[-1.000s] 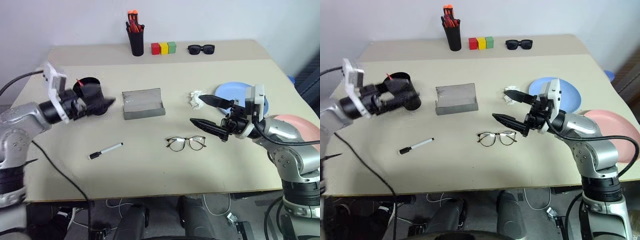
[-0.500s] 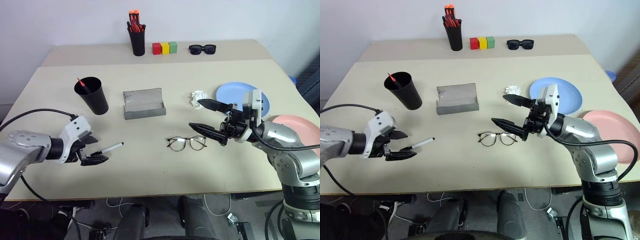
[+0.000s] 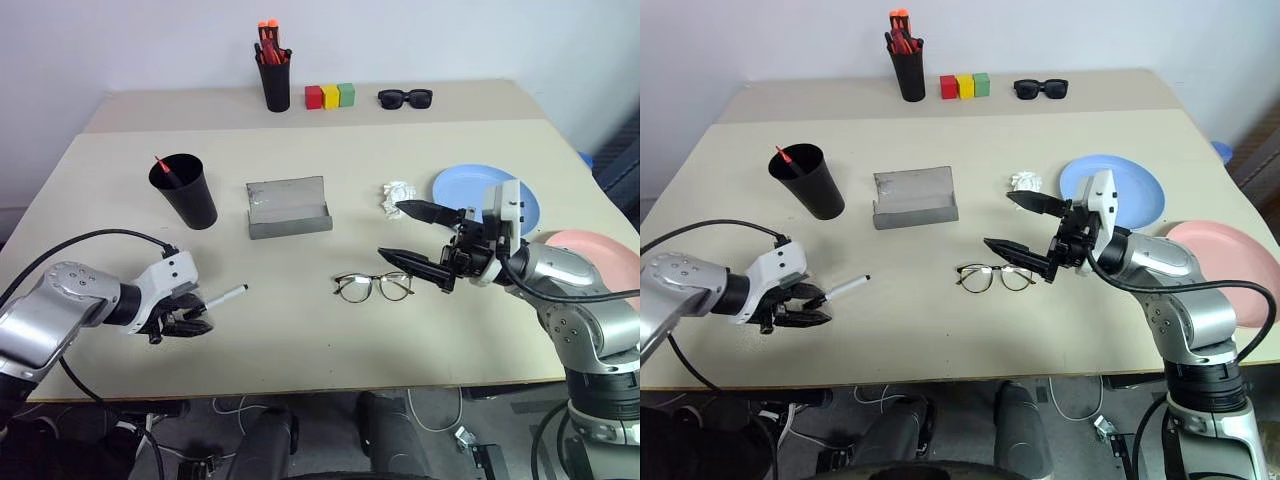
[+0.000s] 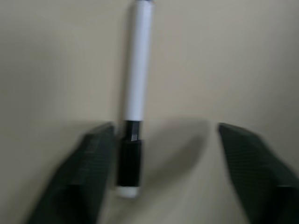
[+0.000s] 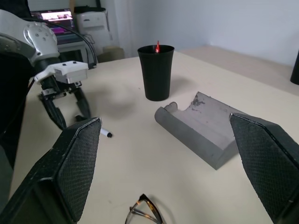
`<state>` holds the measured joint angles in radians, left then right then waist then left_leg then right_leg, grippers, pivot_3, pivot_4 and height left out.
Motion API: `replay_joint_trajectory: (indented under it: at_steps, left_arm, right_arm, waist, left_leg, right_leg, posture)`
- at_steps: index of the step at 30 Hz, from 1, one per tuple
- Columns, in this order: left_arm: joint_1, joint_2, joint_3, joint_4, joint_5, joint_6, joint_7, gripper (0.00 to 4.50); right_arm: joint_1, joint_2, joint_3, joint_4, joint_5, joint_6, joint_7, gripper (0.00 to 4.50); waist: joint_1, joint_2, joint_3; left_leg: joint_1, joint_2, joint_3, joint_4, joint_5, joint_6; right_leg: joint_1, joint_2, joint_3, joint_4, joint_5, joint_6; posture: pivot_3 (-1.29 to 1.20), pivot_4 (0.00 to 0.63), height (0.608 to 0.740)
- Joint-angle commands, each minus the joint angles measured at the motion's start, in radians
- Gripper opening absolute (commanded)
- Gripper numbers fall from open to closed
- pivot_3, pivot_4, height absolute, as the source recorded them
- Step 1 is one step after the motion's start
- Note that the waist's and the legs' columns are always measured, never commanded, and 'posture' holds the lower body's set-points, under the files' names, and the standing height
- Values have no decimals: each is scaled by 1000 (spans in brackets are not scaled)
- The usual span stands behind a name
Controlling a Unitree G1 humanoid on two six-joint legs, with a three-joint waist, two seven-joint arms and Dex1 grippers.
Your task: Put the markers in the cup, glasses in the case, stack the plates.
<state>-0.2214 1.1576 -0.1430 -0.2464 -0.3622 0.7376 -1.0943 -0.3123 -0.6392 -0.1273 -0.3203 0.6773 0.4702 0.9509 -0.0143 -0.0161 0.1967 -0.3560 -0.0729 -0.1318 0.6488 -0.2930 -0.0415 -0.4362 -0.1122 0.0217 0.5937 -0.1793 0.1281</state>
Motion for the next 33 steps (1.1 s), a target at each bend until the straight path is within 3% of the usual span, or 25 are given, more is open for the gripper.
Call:
replay_joint_trajectory:
  at_steps: [1,3,4,9,12,16,23,28,33]
  left_arm:
    - [-5,10,-11,6,9,14,-38,1173]
    - [-13,6,-14,25,26,9,-40,61]
    - [-15,4,-15,30,31,7,-42,25]
    - [-65,-69,-3,58,42,-12,-9,25]
    - [-138,-180,58,98,35,-64,71,25]
    - [-303,-374,182,224,47,-266,247,25]
    - [-483,-561,319,416,57,-629,401,25]
    - [-585,-631,396,572,66,-773,541,25]
    - [-539,-632,446,613,94,-887,621,25]
  right_arm:
    - [0,-12,-21,-29,-3,-26,5,4500]
    - [2,-12,-22,-28,-6,-27,3,4500]
    - [3,-11,-22,-28,-8,-29,2,4500]
    - [-2,-8,-18,-18,-17,-39,-1,4500]
    - [-6,-6,-16,-10,-24,-45,-1,4500]
    - [-9,-5,-12,-3,-33,-52,4,4500]
    - [-22,2,-6,8,-40,-59,6,4500]
    - [-35,13,-13,13,-27,-53,-3,4500]
    - [-29,6,-20,7,-32,-53,-4,4500]
  waist:
    - [-1,0,0]
    - [-1,0,0]
    - [-1,0,0]
    - [2,0,0]
    - [7,0,0]
    - [15,-2,0]
    - [3,-2,-1]
    - [3,-2,-1]
    - [2,-2,-1]
  left_leg:
    - [0,0,0,0,0,0]
    - [0,0,0,0,0,0]
    - [0,0,0,0,0,0]
    - [0,0,0,0,0,0]
    - [0,0,-1,2,0,0]
    - [-1,-1,-2,4,0,0]
    - [0,-1,-1,2,0,-1]
    - [0,-2,-1,2,1,-1]
    - [0,-2,-1,2,0,-1]
  right_leg:
    - [0,0,0,0,0,0]
    - [0,0,0,0,0,0]
    - [0,0,0,0,0,0]
    - [0,0,0,0,0,0]
    - [1,0,0,0,0,0]
    - [2,0,-2,1,1,0]
    - [1,-1,-1,0,1,0]
    - [1,-1,-1,0,1,0]
    - [1,-1,-1,0,1,0]
  posture:
    - [0,150,740]
    - [0,150,740]
    - [0,150,740]
    - [0,150,740]
    - [0,150,740]
    - [0,150,740]
    - [0,150,740]
    - [0,150,740]
    - [0,150,740]
